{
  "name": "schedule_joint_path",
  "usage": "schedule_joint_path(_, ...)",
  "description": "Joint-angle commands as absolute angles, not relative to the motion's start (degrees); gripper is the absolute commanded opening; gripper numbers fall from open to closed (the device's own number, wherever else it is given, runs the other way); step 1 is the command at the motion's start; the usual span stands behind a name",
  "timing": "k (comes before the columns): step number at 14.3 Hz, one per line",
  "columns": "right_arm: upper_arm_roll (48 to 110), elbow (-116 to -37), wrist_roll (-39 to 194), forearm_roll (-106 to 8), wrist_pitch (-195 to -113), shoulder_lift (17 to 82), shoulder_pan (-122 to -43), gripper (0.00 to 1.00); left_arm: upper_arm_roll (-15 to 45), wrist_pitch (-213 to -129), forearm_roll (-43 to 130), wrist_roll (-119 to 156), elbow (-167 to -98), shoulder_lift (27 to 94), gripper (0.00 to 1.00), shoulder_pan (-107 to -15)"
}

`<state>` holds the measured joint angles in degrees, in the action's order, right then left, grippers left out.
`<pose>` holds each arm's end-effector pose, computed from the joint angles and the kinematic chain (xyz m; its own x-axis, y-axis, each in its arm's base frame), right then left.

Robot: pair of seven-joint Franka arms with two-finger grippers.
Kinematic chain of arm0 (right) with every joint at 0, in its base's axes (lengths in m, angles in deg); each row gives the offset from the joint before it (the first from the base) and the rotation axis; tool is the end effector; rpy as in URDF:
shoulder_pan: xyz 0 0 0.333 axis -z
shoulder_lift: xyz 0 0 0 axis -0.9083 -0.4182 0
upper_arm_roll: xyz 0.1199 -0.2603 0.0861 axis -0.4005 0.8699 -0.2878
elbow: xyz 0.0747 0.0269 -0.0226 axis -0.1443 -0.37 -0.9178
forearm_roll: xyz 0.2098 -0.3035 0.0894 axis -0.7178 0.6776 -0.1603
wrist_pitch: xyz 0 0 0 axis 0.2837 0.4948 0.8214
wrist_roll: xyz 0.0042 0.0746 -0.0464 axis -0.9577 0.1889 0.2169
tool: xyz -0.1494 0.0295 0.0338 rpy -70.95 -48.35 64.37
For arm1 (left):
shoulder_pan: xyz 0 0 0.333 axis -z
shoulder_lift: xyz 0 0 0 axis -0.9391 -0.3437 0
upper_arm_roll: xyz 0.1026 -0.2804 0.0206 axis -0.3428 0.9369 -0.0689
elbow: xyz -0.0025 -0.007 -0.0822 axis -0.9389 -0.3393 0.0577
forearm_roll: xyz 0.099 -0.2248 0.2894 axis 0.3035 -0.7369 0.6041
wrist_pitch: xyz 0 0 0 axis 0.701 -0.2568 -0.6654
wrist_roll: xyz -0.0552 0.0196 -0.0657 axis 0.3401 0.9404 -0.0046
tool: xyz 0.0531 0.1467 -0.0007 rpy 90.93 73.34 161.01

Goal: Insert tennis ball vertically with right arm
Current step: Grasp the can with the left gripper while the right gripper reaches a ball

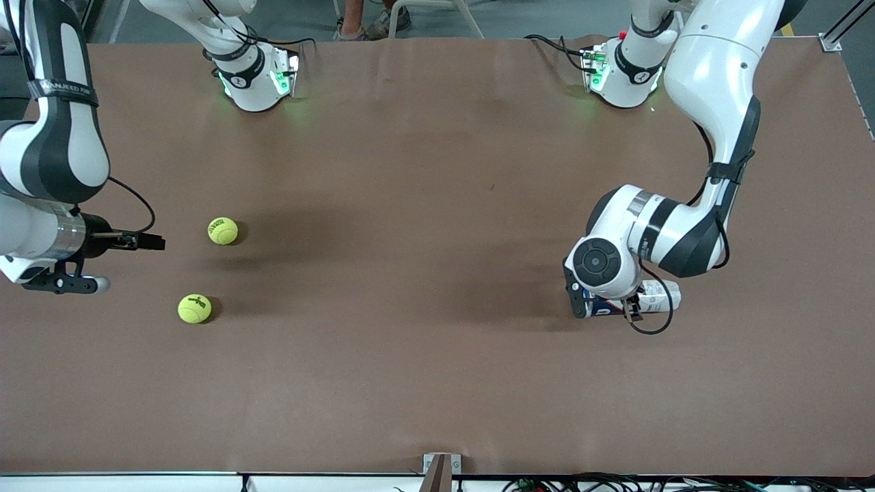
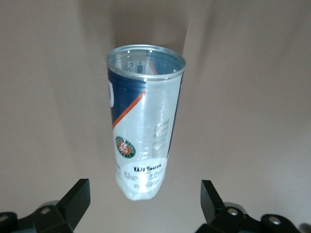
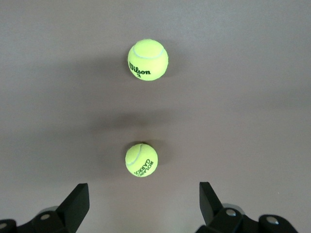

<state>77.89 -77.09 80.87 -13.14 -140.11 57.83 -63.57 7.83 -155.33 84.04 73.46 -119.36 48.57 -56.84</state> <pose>0.5752 -0.0581 0.3446 0.9684 -0.0799 -0.2364 -0.0830 -0.9965 -0.0032 0.6130 -0.1845 0.2216 0.0770 -0.8628 -0.4997 -0.9910 -0.1214 0.0570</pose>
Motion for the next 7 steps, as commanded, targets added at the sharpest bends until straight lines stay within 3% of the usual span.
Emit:
schedule_joint_path(1, 77.9, -84.5, 81.4, -13.7, -145.8, 62.1, -63.3, 1.0, 7.8, -154.6, 85.1, 73.7, -117.7, 46.8, 1.0, -56.0)
schedule_joint_path(7, 77.9, -80.2, 81.5, -13.5, -140.5, 61.0, -63.0, 1.0, 7.8, -154.6, 91.6, 72.9, -117.8, 44.0, 1.0, -55.6)
